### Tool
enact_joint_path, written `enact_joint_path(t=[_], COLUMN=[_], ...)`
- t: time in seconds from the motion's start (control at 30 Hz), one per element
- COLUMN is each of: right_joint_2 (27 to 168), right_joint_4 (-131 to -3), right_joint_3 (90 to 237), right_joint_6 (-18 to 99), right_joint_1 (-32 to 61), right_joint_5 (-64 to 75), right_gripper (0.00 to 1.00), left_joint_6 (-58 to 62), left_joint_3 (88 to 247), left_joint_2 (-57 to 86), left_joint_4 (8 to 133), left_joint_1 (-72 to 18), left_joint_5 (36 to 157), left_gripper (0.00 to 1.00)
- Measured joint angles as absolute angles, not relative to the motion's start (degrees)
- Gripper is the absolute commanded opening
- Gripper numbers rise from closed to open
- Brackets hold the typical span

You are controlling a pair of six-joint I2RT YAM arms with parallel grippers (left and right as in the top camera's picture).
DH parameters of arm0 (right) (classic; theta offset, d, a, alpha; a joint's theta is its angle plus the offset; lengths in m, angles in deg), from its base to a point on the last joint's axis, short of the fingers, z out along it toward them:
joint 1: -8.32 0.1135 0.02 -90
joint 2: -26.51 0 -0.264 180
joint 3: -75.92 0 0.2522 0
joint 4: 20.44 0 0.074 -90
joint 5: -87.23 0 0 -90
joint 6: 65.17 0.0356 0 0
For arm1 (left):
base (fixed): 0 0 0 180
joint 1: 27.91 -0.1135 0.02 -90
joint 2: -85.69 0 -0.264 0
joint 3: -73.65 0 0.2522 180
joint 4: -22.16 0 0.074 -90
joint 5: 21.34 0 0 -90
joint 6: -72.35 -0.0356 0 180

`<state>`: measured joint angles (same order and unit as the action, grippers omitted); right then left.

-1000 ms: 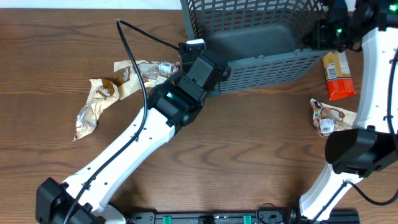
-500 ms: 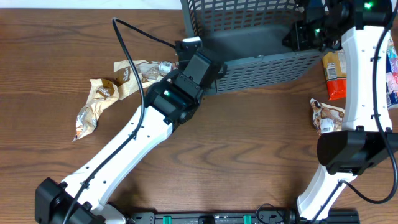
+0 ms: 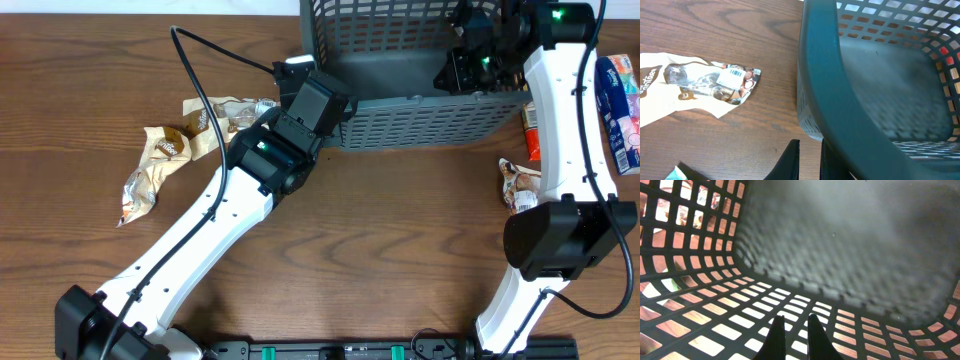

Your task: Pack container

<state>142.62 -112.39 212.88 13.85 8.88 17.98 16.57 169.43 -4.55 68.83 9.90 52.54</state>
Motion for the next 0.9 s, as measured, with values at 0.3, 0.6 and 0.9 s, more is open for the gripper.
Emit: enact_joint_path(t=[0.3, 0.6, 0.9], right_joint_2=[142.6, 142.6, 142.6], right_joint_4=[-112.1, -110.0, -110.1], right_joint_3=[212.8, 212.9, 216.4], right_joint_6=[13.5, 12.3, 12.5], right_joint_1=[9.8, 13.6, 17.0], right_joint_5=[19.1, 22.1, 24.5], right_gripper=[0.1, 0.42, 0.7], left_joint_6=[15.5, 13.4, 12.4], left_joint_3=[169.4, 169.4, 169.4], left_joint_2=[-4.5, -4.5, -4.5], left_joint_4=[69.0, 70.0, 71.1], left_joint_1=[9.9, 9.8, 9.8], left_joint_5=[52.0, 52.0, 51.5], left_gripper=[0.31, 0.53, 0.79])
